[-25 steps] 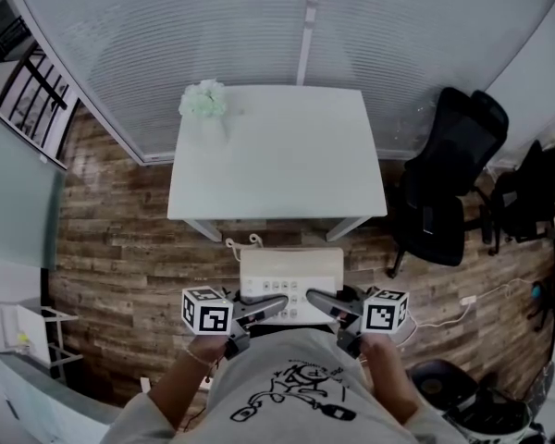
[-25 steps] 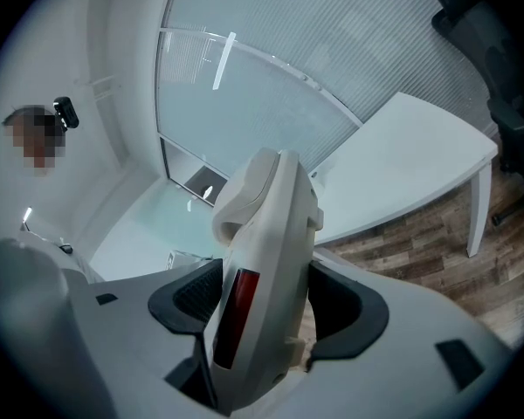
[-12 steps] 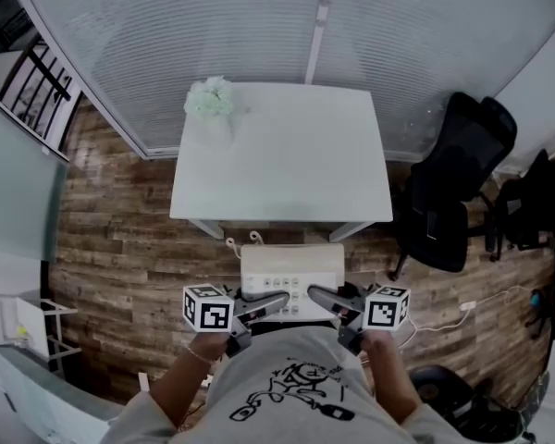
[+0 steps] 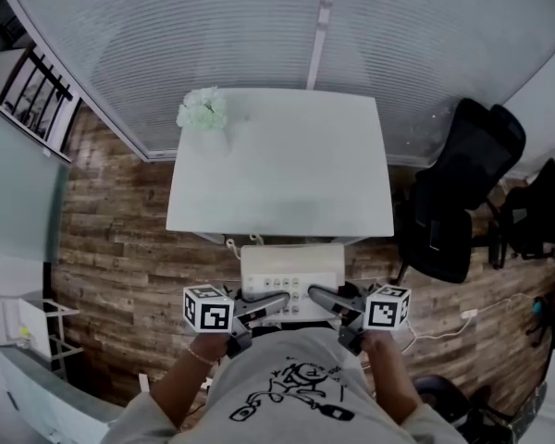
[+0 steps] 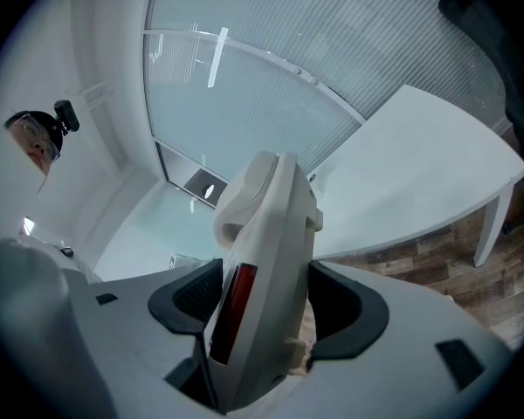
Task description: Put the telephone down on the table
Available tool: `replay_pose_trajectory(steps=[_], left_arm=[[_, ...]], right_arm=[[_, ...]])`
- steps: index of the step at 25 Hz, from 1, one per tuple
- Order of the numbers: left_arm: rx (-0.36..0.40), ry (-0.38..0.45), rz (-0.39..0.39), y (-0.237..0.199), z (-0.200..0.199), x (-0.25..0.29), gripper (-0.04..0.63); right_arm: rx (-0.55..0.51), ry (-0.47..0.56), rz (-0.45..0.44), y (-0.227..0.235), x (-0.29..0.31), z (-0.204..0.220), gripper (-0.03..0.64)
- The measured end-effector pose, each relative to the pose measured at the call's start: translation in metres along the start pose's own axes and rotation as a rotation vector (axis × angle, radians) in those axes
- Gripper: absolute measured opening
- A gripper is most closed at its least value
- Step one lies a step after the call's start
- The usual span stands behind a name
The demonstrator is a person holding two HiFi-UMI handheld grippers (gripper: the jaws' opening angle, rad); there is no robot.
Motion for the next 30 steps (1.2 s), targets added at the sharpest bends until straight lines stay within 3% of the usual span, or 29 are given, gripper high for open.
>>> replay_pose_trajectory(steps=[17,30], left_arm=[[0.001,0.026,-0.032,-0.011,-0.055,0.083,0.249],[-0.001,0.023,-0.038,-0.019,-0.066,0.129,0.249]], right_arm=[[0.005,-0.032,-0.021,0.045,0.0,-0.092,0.308],[0.01,-0.038,-0.018,0.075,-0.012,-0.126,0.308]])
Point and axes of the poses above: the fingertips, and each gripper's own axes: x forward along the fingers, y to its right, z out of its underside, the point moved 1 cm from there along -x, backward along the fingers, and after that the axes turned 9 degrees about y, right-handed, at the moved point
